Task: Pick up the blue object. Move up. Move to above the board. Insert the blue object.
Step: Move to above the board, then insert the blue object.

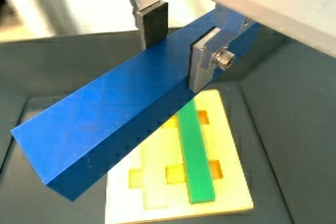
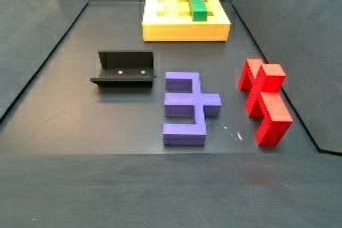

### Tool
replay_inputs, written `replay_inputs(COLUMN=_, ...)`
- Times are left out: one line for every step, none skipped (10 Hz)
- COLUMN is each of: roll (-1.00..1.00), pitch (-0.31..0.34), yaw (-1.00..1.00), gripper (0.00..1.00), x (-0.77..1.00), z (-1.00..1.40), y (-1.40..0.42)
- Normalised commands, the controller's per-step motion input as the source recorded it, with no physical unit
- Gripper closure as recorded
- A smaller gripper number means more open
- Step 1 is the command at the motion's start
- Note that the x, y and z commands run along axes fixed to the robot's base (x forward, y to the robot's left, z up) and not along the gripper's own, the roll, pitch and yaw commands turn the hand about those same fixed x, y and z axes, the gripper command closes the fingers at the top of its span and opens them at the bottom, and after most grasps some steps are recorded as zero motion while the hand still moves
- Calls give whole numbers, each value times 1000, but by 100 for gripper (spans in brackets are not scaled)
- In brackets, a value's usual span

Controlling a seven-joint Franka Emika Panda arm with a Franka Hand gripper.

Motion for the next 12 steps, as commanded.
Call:
replay_inputs(roll=37, pitch=92, yaw=1000, gripper=100, x=73, z=36, y=-106)
replay_inputs(roll=43, pitch=97, yaw=1000, gripper=100, x=45, z=27, y=-85)
replay_inputs(roll=47, pitch=106, yaw=1000, gripper=100, x=52, z=23, y=-61)
replay_inputs(roll=52, pitch=118, yaw=1000, gripper=100, x=57, z=22, y=-45)
replay_inputs(roll=62, pitch=139, yaw=1000, gripper=100, x=59, z=22, y=-41)
replay_inputs(roll=71, pitch=159, yaw=1000, gripper=100, x=62, z=22, y=-38)
replay_inputs(roll=89, pitch=198, yaw=1000, gripper=100, x=67, z=23, y=-35)
replay_inputs(roll=101, pitch=224, yaw=1000, gripper=100, x=71, z=24, y=-35)
replay_inputs(roll=115, pitch=247, yaw=750, gripper=100, x=84, z=28, y=-38)
replay_inputs(roll=112, pitch=236, yaw=577, gripper=100, x=90, z=29, y=-39)
replay_inputs(roll=107, pitch=202, yaw=310, gripper=100, x=97, z=25, y=-39)
replay_inputs(roll=-213, pitch=-87, yaw=11, gripper=100, x=11, z=-566, y=0)
